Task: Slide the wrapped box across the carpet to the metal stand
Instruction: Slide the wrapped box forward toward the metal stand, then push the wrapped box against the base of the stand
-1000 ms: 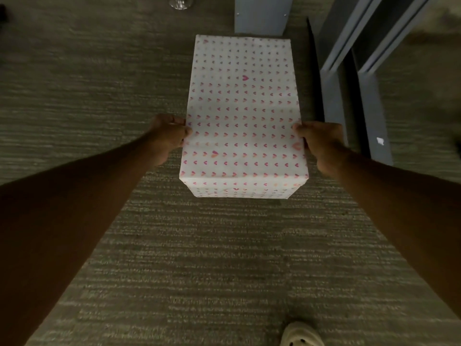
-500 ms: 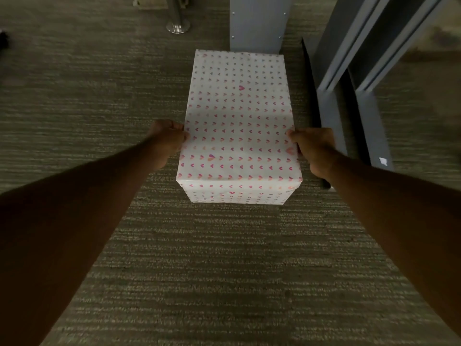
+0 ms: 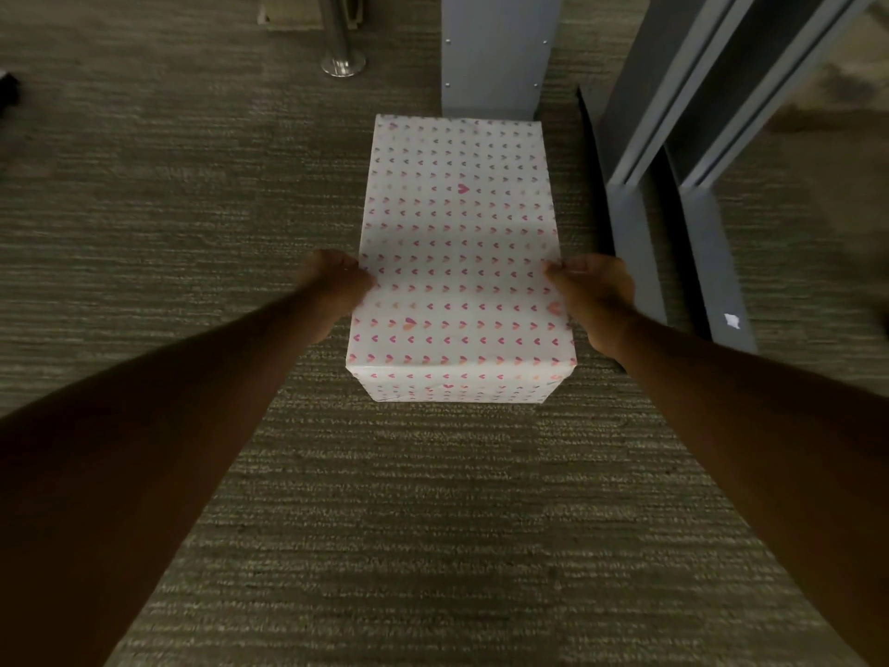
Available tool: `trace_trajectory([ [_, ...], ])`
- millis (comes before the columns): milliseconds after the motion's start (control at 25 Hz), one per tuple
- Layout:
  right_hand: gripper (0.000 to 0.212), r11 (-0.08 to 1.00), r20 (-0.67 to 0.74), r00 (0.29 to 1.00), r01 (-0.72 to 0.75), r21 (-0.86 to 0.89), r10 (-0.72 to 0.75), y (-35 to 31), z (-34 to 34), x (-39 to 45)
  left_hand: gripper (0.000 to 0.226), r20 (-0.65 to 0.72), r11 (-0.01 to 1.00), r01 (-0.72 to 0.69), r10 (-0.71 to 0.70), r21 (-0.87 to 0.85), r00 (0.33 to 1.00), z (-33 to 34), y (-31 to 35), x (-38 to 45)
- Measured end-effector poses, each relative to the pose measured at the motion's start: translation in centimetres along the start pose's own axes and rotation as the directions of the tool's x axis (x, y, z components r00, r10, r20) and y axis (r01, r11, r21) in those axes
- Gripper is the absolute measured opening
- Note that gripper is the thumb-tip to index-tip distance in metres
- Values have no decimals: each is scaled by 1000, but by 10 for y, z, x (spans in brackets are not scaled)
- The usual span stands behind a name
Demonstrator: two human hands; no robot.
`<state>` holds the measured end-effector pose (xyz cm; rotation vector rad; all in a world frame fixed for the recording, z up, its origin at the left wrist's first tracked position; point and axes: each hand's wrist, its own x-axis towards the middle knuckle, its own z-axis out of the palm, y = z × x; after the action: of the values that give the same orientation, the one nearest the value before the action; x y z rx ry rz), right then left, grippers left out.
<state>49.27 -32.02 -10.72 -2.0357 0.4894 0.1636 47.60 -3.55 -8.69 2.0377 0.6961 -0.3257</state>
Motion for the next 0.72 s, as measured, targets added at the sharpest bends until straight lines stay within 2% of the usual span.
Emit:
trace_trajectory([
  [80,52,995,-4,997,83,-58,-83,-6,0,-7,45,-37,986,-84,91,147,995,2,3,-6],
  [120,57,977,19,986,169,-133,-168,-9,1,-9,55,-76,959,-153,176,240,982,4,5,-9],
  [200,65,895,74,938,344,-282,-338,-20,2,-15,68,-108,866,-297,367,403,924,6,11,-14],
  [320,77,740,134,864,488,-463,-485,-42,5,-20,87,-73,727,-388,513,566,855,4,28,-15],
  [400,89,600,197,831,520,-608,-520,-57,6,-21,97,-50,627,-393,568,673,822,-1,39,-14],
  [520,98,427,261,776,556,-713,-575,-67,5,-19,103,-20,518,-412,640,750,768,-9,49,-18],
  [600,101,353,286,740,575,-738,-608,-71,5,-20,104,-2,462,-420,675,781,738,-14,52,-20],
  [720,104,306,308,727,579,-756,-613,-72,5,-20,105,19,395,-402,693,826,721,-18,51,-20],
])
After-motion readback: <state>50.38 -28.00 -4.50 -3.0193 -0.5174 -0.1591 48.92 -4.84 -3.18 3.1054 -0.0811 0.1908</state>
